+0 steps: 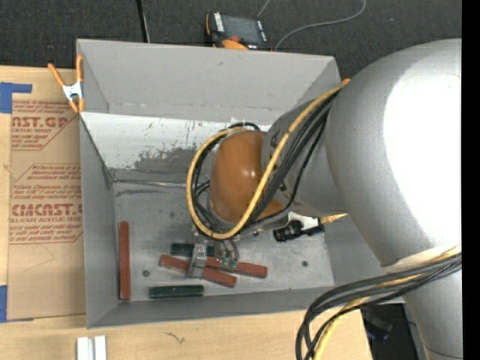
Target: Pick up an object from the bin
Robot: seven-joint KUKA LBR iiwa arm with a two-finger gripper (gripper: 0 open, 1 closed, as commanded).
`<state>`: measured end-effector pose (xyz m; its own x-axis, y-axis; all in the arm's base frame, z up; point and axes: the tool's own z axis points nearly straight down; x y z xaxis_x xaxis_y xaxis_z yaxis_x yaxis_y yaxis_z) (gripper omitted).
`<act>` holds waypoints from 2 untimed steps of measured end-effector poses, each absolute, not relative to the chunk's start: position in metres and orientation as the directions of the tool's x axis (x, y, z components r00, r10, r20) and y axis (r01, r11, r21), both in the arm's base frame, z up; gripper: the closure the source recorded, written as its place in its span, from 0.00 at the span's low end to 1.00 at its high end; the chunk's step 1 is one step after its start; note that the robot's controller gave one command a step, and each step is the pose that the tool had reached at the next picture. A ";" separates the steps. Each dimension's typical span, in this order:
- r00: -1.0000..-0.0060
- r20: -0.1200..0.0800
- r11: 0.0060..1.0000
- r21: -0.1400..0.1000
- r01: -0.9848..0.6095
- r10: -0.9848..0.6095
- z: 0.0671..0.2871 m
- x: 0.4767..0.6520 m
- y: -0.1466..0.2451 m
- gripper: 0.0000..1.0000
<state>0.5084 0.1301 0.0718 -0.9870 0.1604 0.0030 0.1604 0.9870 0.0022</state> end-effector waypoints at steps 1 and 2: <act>-0.987 -0.003 0.987 0.003 0.160 0.160 0.117 0.509 0.131 1.00; -0.987 -0.002 0.987 0.002 0.158 0.158 0.135 0.510 0.132 1.00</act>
Offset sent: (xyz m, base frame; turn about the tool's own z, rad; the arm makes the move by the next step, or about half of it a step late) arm -0.0001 -0.0001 0.0430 0.0000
